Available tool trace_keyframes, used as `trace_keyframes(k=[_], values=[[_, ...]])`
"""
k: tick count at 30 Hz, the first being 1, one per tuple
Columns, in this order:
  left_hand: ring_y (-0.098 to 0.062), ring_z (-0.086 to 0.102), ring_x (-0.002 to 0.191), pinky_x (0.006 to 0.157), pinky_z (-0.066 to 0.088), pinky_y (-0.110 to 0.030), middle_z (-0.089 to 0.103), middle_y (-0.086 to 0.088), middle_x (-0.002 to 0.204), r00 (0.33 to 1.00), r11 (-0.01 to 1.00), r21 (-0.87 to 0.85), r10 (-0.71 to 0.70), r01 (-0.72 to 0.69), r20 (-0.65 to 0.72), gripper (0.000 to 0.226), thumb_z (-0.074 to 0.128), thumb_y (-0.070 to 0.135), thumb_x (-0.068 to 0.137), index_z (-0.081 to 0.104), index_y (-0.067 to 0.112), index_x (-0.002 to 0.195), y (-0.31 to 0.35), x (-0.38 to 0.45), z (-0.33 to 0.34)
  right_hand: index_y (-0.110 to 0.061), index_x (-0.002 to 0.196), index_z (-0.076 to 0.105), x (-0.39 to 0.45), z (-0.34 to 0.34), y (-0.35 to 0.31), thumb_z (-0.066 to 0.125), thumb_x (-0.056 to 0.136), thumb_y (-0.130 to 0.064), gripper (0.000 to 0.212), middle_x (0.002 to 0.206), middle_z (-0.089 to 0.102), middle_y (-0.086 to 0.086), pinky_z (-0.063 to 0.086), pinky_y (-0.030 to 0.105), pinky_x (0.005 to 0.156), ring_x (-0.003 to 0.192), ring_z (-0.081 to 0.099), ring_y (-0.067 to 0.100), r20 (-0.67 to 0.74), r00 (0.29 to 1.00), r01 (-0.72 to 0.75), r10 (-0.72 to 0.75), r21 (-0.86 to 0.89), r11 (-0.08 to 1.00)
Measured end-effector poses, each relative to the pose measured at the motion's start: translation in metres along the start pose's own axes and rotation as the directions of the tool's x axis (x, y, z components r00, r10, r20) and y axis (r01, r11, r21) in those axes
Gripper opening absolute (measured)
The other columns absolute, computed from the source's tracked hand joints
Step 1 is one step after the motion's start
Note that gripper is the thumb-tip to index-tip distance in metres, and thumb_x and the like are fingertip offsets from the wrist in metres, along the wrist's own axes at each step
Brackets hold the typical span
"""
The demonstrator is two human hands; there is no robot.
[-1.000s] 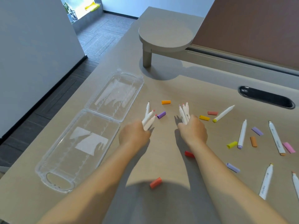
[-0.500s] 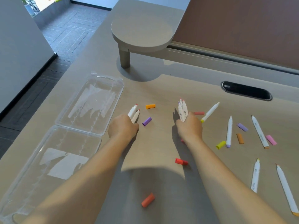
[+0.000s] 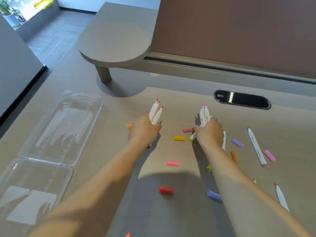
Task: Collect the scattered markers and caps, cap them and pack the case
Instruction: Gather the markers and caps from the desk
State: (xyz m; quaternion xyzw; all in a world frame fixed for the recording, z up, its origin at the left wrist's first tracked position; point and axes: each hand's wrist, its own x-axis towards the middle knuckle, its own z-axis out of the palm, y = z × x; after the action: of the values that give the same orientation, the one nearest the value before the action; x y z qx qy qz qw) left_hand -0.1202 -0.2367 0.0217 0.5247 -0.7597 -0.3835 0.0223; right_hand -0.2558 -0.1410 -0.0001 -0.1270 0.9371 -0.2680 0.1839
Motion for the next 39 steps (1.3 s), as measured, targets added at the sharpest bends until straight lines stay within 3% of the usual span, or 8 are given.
trace_keyframes(k=[8,12,14,18,21,24,29,39], values=[[-0.027,0.046,0.076,0.053,0.036,-0.029,0.044,-0.001,0.071,0.999,0.999,-0.036,-0.017,0.018,0.031,0.015,0.052,0.021,0.087,0.047,0.013,0.098,0.018,0.005,0.015,-0.001,0.113,0.046,0.019,-0.007,0.004,0.058,0.084,-0.009,0.032,0.115,0.058,0.015,0.039,0.031,0.067,0.101,0.057,0.033,0.079,0.991,-0.109,0.111,-0.033,0.994],[-0.024,0.046,0.061,0.052,0.044,-0.030,0.042,-0.002,0.065,0.997,0.996,-0.076,-0.030,0.036,0.072,0.014,0.055,0.016,0.084,0.043,0.010,0.090,0.021,-0.005,0.019,-0.003,0.103,0.050,0.008,-0.024,0.013,0.055,0.082,-0.011,0.023,0.103,0.061,0.015,0.033,0.026,0.050,0.078,0.055,0.031,0.067,0.995,-0.075,0.074,0.006,0.997],[-0.022,0.044,0.051,0.047,0.041,-0.028,0.042,-0.004,0.062,0.993,0.996,-0.081,-0.036,0.045,0.110,0.013,0.056,0.015,0.083,0.045,0.008,0.083,0.026,-0.013,0.026,-0.005,0.102,0.051,0.001,-0.039,0.021,0.053,0.083,-0.013,0.021,0.093,0.057,0.011,0.033,0.025,0.049,0.069,0.052,0.027,0.050,0.997,-0.063,0.061,0.034,0.997],[-0.020,0.045,0.055,0.044,0.030,-0.026,0.042,-0.002,0.060,0.983,0.998,-0.056,0.024,-0.014,0.181,0.017,0.057,0.019,0.085,0.047,0.006,0.081,0.043,-0.034,0.049,-0.011,0.094,0.043,-0.015,-0.070,0.047,0.052,0.083,-0.013,0.014,0.092,0.056,0.010,0.050,0.038,0.064,0.084,0.060,0.033,-0.007,0.998,-0.060,0.062,0.186,0.981],[-0.024,0.046,0.059,0.045,0.030,-0.025,0.042,-0.002,0.060,0.977,0.999,-0.036,0.047,-0.040,0.210,0.013,0.055,0.016,0.084,0.046,0.006,0.083,0.057,-0.047,0.066,-0.012,0.094,0.041,-0.023,-0.090,0.070,0.045,0.083,-0.005,0.014,0.085,0.062,-0.001,0.044,0.030,0.056,0.076,0.061,0.024,-0.057,0.994,-0.077,0.095,0.266,0.961],[-0.018,0.041,0.053,0.044,0.029,-0.025,0.041,-0.003,0.062,0.972,0.999,-0.027,0.029,-0.023,0.233,0.016,0.052,0.016,0.087,0.043,0.008,0.077,0.073,-0.052,0.081,-0.009,0.094,0.039,-0.019,-0.108,0.089,0.043,0.085,-0.001,0.013,0.065,0.042,-0.012,0.040,0.028,0.052,0.068,0.045,0.023,-0.063,0.994,-0.074,0.089,0.219,0.973],[-0.016,0.039,0.049,0.043,0.027,-0.025,0.041,-0.003,0.059,0.982,0.997,0.071,-0.020,0.006,0.187,0.032,0.053,0.017,0.087,0.035,0.012,0.061,0.100,-0.041,0.118,-0.009,0.094,0.042,0.014,-0.123,0.111,0.048,0.085,-0.009,0.011,0.077,0.041,0.000,0.051,0.043,0.073,0.081,0.044,0.030,-0.016,0.995,-0.096,0.097,0.054,0.994],[-0.022,0.050,0.072,0.049,0.034,-0.023,0.042,0.000,0.067,0.986,0.969,0.238,-0.100,0.067,0.131,0.019,0.061,0.019,0.081,0.044,0.012,0.087,0.116,-0.026,0.158,-0.006,0.116,0.045,0.066,-0.114,0.118,0.052,0.085,-0.007,0.032,0.118,0.056,0.012,0.040,0.030,0.071,0.105,0.056,0.033,0.141,0.990,0.010,0.016,-0.183,0.983]])
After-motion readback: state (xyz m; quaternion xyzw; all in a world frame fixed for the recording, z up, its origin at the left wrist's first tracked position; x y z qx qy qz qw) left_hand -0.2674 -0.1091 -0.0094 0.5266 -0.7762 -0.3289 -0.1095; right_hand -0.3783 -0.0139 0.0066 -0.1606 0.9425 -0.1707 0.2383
